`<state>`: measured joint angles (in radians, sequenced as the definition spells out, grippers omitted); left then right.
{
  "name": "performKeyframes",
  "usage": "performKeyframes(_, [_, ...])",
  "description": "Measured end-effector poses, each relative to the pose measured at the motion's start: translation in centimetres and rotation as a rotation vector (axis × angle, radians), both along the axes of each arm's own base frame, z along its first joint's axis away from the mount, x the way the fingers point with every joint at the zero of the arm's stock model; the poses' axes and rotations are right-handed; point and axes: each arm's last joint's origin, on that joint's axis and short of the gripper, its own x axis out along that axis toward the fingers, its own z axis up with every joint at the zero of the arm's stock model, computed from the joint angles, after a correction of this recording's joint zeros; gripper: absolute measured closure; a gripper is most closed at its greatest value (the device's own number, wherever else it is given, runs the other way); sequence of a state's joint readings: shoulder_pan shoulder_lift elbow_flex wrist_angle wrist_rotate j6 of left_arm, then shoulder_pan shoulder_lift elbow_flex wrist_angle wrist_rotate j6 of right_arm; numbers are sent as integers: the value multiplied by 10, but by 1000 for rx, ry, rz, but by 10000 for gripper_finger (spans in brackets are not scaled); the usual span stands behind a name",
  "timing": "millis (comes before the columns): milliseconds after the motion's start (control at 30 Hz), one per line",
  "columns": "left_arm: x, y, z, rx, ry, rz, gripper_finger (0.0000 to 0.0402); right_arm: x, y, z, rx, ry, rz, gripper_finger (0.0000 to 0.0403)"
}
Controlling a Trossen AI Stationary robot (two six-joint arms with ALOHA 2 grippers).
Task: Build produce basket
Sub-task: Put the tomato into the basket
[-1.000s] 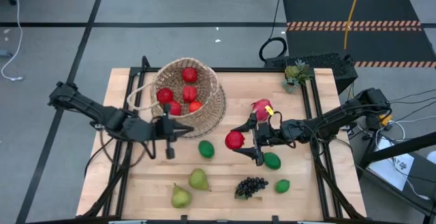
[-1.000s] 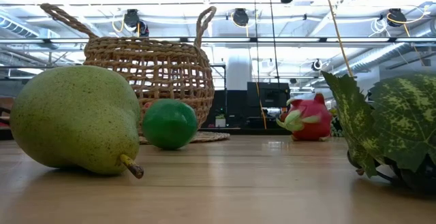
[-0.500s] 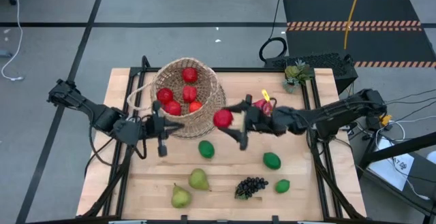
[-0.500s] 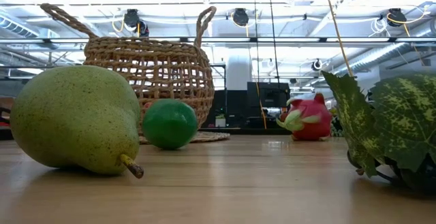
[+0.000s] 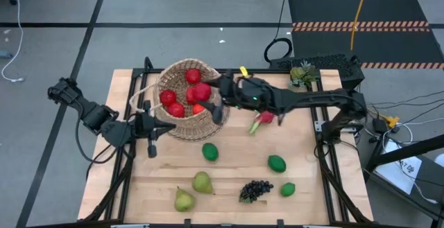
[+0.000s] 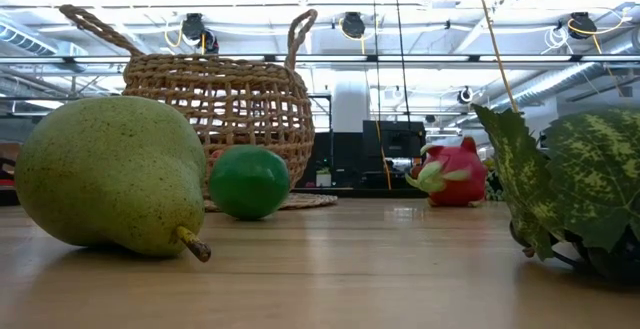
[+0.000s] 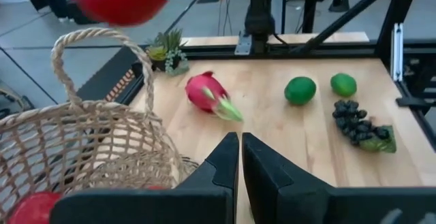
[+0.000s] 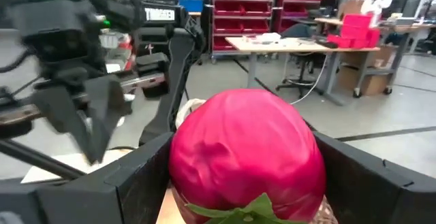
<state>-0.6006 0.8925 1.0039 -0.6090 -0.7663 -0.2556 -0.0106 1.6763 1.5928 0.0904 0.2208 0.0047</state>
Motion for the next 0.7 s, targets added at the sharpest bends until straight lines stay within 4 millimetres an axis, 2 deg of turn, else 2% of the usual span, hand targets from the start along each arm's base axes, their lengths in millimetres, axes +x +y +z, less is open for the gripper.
performKeyframes(133, [-1, -1, 0, 12, 3, -11, 378, 15, -7, -6, 14, 77, -6, 80])
performKeyframes(333, [-3, 0, -2, 16, 21, -6, 378, 28, -10, -37, -10, 239, -16, 80])
performKeyframes(533, [-3, 0, -3, 16, 29, -3, 378, 38, -10, -54, -47, 297, -28, 80])
performKeyframes(700, [-3, 0, -3, 20, 26, -6, 378, 47, -10, -53, -105, 284, -79, 80])
